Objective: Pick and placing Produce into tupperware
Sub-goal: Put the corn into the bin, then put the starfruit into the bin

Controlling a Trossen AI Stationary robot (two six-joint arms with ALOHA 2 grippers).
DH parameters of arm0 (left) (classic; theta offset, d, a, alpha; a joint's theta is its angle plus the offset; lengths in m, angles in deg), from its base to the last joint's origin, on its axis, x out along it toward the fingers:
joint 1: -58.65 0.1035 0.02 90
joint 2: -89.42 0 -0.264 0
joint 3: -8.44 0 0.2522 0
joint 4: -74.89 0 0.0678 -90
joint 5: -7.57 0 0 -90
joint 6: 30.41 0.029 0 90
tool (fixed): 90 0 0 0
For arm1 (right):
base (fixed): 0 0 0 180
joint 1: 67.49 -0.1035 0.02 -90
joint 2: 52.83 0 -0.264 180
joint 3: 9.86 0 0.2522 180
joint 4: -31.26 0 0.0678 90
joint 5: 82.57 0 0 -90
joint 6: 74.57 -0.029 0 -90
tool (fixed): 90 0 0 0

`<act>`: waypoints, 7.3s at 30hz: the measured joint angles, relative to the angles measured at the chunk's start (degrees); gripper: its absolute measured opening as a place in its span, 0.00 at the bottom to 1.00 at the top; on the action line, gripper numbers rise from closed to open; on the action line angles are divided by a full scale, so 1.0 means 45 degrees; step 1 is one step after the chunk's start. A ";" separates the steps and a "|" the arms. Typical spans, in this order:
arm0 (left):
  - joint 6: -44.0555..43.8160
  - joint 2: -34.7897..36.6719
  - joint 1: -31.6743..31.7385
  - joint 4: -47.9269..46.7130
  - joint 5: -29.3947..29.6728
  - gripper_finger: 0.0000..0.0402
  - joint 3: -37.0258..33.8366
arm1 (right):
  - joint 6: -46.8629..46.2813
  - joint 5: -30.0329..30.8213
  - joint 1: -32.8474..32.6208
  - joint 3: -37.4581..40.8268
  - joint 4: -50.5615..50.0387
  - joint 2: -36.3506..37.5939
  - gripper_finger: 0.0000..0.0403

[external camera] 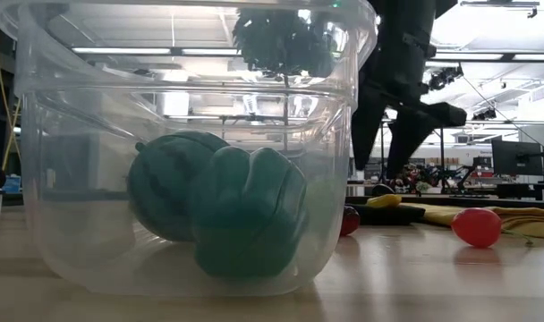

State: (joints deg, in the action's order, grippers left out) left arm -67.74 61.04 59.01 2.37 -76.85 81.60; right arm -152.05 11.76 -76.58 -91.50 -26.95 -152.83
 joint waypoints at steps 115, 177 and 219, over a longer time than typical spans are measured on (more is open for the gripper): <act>0.0000 0.0010 -0.0004 -0.0316 -0.0083 0.00 0.0005 | 0.7931 -0.1710 -0.0573 -0.6407 -0.1933 -0.1410 0.09; 0.0241 0.0005 -0.0008 -0.0746 -0.2574 0.00 0.0005 | 1.2255 -0.4821 -0.1656 -0.6392 0.2007 -0.3479 0.09; 0.1241 -0.0073 0.0000 -0.1385 -0.3903 0.17 0.0000 | 1.1517 0.2903 -0.1328 -0.9641 -0.2793 -0.2420 0.33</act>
State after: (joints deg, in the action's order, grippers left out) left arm -62.15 60.71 59.01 -3.86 -94.41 81.60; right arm -100.23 24.83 -82.56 -134.88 -39.52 -163.71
